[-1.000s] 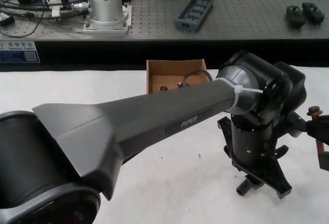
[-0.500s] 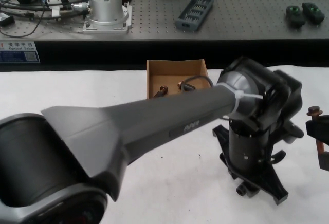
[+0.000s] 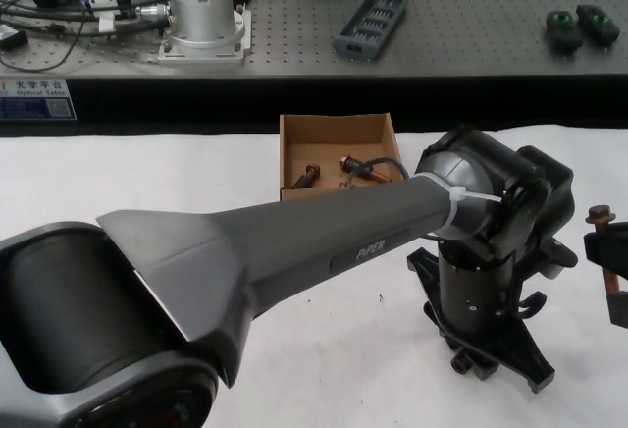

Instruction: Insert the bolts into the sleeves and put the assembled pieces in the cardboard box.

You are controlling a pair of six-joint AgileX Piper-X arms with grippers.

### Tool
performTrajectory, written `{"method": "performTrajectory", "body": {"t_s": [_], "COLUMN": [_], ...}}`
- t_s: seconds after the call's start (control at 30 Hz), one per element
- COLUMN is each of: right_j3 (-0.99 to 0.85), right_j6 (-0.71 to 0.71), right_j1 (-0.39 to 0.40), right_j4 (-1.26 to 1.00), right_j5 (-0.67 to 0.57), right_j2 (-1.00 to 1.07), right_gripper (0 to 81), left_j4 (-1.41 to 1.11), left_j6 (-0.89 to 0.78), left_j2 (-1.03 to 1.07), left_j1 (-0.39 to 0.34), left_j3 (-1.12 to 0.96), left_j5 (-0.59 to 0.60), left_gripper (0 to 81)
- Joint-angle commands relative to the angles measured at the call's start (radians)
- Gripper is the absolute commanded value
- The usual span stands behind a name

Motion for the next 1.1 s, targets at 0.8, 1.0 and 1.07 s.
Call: {"method": "performTrajectory", "body": {"t_s": [0.8, 1.0, 1.07], "right_j3": [-0.014, -0.014, -0.014], "right_j6": [0.0, 0.0, 0.0], "right_j1": [-0.004, -0.004, -0.004], "right_j4": [0.0, 0.0, 0.0], "right_j5": [0.002, 0.002, 0.002], "right_j2": [-0.016, -0.016, -0.016], "right_gripper": [4.3, 4.3, 4.3], "left_j4": [0.046, 0.046, 0.04], "left_j6": [-0.082, -0.122, -0.134], "left_j2": [-0.008, -0.008, -0.008], "left_j1": [-0.006, -0.011, -0.012], "left_j3": [-0.011, -0.011, -0.011], "left_j5": [-0.017, -0.01, -0.006], "left_gripper": [25.1, 25.1, 25.1]}}
